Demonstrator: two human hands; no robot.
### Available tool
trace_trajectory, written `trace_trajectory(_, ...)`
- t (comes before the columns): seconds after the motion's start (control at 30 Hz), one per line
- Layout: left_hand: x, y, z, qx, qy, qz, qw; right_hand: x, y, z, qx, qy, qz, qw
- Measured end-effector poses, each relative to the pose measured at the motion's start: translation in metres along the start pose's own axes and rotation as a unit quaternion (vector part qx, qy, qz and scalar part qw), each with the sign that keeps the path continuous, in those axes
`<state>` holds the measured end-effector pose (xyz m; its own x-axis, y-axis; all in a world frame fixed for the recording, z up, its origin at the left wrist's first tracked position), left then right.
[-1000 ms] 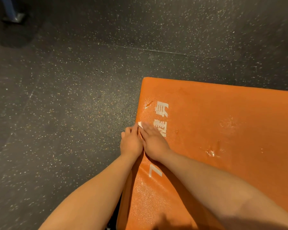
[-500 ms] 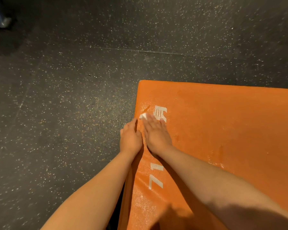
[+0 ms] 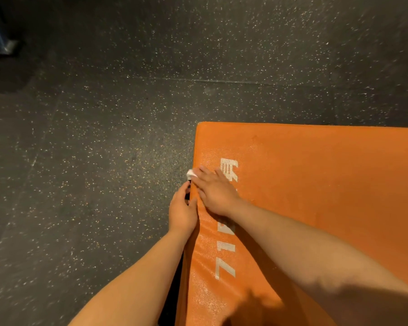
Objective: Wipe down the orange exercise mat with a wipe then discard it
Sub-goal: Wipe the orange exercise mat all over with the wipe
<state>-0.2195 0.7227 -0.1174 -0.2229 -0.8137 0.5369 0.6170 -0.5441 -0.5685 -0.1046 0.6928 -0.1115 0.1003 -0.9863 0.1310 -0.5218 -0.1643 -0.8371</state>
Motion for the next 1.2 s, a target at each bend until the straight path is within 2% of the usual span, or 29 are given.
trace_trajectory(0.07, 0.0, 0.001, 0.003, -0.052, 0.009, -0.003, 0.999, 0.016, -0.015, 0.026, -0.001, 0.094, 0.051, 0.994)
trace_trajectory(0.13, 0.0, 0.004, 0.007, -0.09, 0.015, -0.008, 0.996, 0.038, -0.024, 0.049, -0.019, 0.208, 0.097, 0.973)
trace_trajectory(0.2, 0.002, 0.006, 0.009, -0.106, 0.016, -0.001, 0.994, 0.047, -0.019, 0.045, -0.03, 0.242, 0.108, 0.964)
trace_trajectory(0.3, 0.008, 0.008, 0.009, -0.114, 0.009, 0.015, 0.993, 0.044, 0.004, 0.008, -0.049, 0.152, 0.06, 0.985)
trace_trajectory(0.4, 0.012, 0.007, 0.011, -0.115, 0.003, 0.013, 0.993, 0.048, 0.012, -0.005, -0.016, 0.062, 0.012, 0.998)
trace_trajectory(0.47, 0.012, 0.006, 0.013, -0.12, 0.001, 0.008, 0.993, 0.055, -0.001, 0.017, 0.002, 0.11, 0.039, 0.993)
trace_trajectory(0.57, 0.009, 0.006, 0.014, -0.115, -0.027, -0.008, 0.993, 0.071, -0.023, 0.066, -0.011, 0.266, 0.092, 0.959)
trace_trajectory(0.63, 0.003, 0.007, 0.018, -0.116, -0.031, -0.012, 0.993, 0.068, -0.028, 0.076, -0.016, 0.305, 0.107, 0.946)
trace_trajectory(0.73, -0.011, 0.01, 0.026, -0.113, -0.028, -0.02, 0.993, 0.034, -0.021, 0.049, -0.047, 0.23, 0.074, 0.969)
trace_trajectory(0.83, -0.024, 0.017, 0.041, -0.104, -0.001, -0.035, 0.994, 0.013, -0.014, 0.027, 0.009, 0.109, 0.015, 0.994)
trace_trajectory(0.9, -0.033, 0.019, 0.051, -0.102, 0.015, -0.036, 0.994, 0.017, -0.026, 0.049, 0.031, 0.126, 0.038, 0.991)
trace_trajectory(1.03, -0.04, 0.022, 0.056, -0.112, 0.017, -0.024, 0.993, 0.041, -0.049, 0.104, 0.023, 0.293, 0.104, 0.95)
trace_trajectory(1.1, -0.04, 0.022, 0.055, -0.103, 0.017, -0.019, 0.994, 0.027, -0.044, 0.094, 0.0, 0.288, 0.11, 0.951)
trace_trajectory(1.2, -0.046, 0.019, 0.056, -0.08, 0.018, -0.009, 0.997, -0.008, -0.033, 0.058, -0.017, 0.182, 0.077, 0.98)
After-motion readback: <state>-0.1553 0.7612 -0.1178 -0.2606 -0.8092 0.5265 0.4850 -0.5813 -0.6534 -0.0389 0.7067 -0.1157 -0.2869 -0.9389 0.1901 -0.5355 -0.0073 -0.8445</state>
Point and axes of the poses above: each hand's wrist, its own x-axis away from the middle knuckle, its own y-axis out of the palm, z = x × y, the point moved 9 cm from there along -x, towards the middle knuckle, and after that the axes turned 13 degrees about -y, right-handed, at the moved point
